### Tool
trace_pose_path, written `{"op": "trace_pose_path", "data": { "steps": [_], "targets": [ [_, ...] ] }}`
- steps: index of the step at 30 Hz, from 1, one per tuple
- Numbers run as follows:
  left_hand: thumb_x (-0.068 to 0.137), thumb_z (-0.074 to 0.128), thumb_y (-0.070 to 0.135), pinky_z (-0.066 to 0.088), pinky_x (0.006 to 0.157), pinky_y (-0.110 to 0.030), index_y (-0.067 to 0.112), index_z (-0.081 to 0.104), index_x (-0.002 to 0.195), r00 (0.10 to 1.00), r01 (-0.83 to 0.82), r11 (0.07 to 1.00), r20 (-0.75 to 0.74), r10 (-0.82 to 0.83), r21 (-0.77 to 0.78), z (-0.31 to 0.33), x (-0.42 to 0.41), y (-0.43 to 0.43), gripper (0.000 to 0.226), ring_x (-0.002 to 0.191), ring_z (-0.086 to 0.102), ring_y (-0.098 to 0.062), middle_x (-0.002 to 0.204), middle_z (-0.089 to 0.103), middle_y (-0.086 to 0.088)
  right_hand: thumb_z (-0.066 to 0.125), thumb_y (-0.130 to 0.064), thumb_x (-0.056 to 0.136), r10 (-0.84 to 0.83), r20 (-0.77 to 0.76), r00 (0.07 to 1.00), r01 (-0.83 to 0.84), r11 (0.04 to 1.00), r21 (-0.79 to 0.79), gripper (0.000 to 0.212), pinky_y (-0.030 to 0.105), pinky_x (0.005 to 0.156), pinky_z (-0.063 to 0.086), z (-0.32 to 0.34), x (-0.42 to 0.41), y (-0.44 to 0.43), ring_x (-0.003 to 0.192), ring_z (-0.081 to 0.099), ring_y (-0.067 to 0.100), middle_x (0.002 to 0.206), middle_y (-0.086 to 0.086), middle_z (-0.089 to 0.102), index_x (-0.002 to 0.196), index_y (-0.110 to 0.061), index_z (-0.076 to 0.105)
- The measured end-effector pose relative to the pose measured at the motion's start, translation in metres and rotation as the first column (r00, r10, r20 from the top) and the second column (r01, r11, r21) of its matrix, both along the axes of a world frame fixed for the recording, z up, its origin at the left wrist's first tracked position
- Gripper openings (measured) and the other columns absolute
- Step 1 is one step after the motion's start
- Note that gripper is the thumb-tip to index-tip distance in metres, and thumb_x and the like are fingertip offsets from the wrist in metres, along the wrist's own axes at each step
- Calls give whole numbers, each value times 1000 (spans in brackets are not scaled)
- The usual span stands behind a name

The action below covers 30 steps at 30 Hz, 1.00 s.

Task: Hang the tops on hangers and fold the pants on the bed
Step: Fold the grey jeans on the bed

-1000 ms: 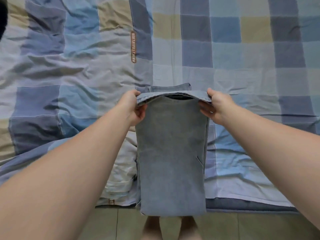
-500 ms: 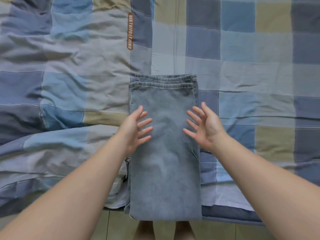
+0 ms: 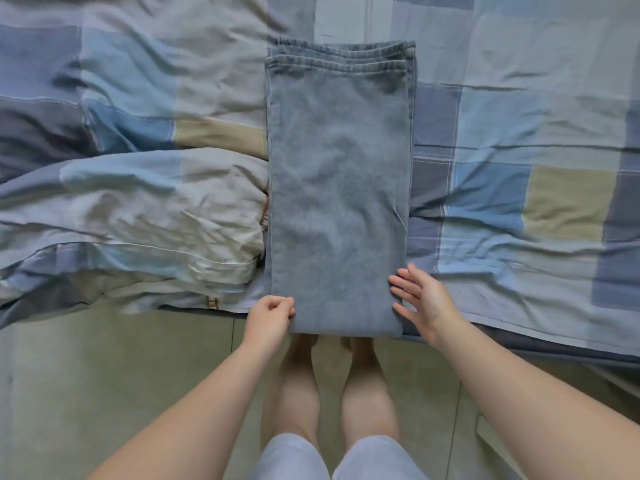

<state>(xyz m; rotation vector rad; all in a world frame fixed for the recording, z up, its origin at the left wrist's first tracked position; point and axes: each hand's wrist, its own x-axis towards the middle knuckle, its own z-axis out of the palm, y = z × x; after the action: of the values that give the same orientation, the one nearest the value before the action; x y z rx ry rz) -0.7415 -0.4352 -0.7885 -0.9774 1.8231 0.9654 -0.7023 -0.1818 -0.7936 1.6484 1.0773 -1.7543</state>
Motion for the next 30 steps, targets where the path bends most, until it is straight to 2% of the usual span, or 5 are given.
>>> {"op": "trace_pose_path", "data": {
  "steps": [6, 15, 19, 22, 30],
  "targets": [
    [82, 76, 27, 47, 88, -37, 14, 52, 103, 982, 100, 958, -130, -138, -267, -18, 25, -13, 35, 103, 60, -27, 106, 62, -5, 69, -33, 93, 254, 100, 962, -268, 950, 158, 53, 42, 101, 41, -23, 52, -8, 118, 50, 18, 139, -2, 51, 140, -20, 48],
    [79, 77, 46, 47, 104, -41, 16, 44, 142, 974, 213, 966, -43, -221, -149, -18, 16, -23, 78, 121, 59, -23, 131, 60, 4, 74, -45, 86, 474, 65, 878, -475, 880, -1, 33, 31, 82, 43, -18, 68, -17, 102, 61, 12, 113, -11, 66, 112, -28, 62],
    [84, 78, 37, 57, 76, -23, 15, 71, 111, 967, 243, 969, 67, -245, 39, -4, 3, -32, 35, 87, 69, -16, 106, 74, -3, 77, -42, 84, 512, 82, 855, -510, 859, -49, 36, 32, 85, 48, -5, 58, -16, 99, 66, 17, 111, -2, 73, 112, -21, 68],
    [89, 75, 24, 43, 46, -12, 13, 71, 98, 975, 212, 976, 55, -215, 56, 13, -3, -31, 15, 66, 62, -9, 81, 69, 1, 75, -30, 88, 506, 73, 860, -504, 863, -39, 20, 25, 70, 47, 14, 48, -13, 85, 66, 14, 99, 0, 73, 100, -16, 68],
    [93, 68, 21, 57, 66, -30, 11, 64, 113, 996, -45, 985, 84, 32, 168, 63, -10, -20, 23, 82, 67, -17, 102, 71, -4, 67, -21, 94, 268, 29, 963, -265, 961, -74, 19, 34, 77, 55, 74, 36, -4, 95, 66, 18, 107, 2, 71, 111, -13, 65]
  ]
}}
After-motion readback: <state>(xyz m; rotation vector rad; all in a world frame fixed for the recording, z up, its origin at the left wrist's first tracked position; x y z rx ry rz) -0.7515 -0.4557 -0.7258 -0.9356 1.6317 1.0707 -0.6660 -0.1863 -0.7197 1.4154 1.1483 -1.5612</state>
